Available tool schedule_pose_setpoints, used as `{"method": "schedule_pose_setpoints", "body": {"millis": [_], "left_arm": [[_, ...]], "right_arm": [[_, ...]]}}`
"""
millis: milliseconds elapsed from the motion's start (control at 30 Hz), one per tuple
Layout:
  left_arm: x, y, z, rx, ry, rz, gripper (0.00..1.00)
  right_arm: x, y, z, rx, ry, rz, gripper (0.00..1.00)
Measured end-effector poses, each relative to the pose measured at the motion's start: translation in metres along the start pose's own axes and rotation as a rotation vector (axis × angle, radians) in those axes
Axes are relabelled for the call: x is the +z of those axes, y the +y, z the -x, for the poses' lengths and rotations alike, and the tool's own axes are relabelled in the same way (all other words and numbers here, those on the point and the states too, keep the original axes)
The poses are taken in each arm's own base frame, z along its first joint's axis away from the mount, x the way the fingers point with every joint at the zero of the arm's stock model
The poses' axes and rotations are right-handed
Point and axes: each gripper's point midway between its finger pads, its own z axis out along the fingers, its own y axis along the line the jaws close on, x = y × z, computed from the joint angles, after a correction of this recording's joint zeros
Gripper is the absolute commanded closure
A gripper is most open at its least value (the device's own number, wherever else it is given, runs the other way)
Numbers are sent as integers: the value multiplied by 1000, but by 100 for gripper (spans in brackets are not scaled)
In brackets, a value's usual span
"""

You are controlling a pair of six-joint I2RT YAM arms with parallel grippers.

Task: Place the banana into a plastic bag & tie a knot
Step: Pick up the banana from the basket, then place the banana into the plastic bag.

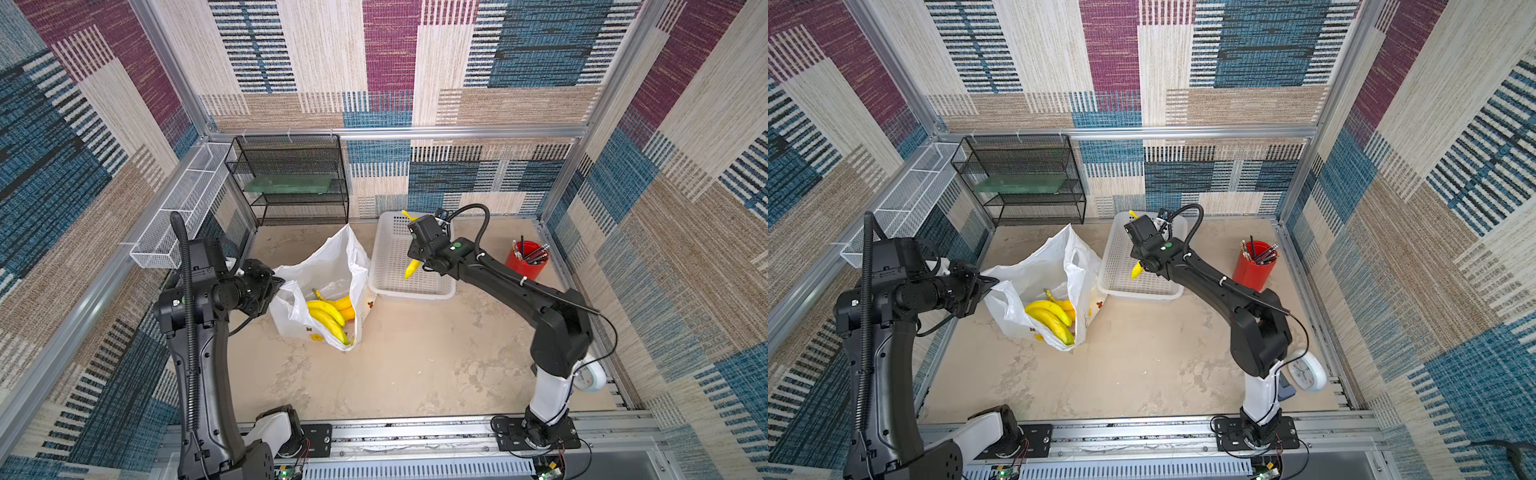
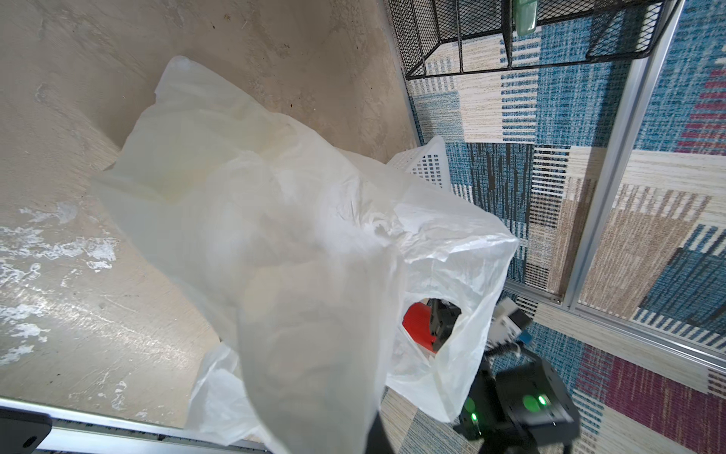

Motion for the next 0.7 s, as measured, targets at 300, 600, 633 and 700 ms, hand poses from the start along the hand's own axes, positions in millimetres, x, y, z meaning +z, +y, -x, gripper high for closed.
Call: {"method": "schedule_pose_setpoints", "body": {"millis": [300,600,633,700], "left_arm": [[3,8,5,11,-26,37,100],[4,9,7,30,-28,44,100],[4,9,6,31,-28,44,100],[5,11,6,31,-27,47,100]], "right_arm": [[-160,144,-12,-538,-312,434,80],[-192,224,-73,-809,-304,697,81],[-195,231,-73,-816,-307,718,81],[-201,242,-69,-819,-320,753,79]]}}
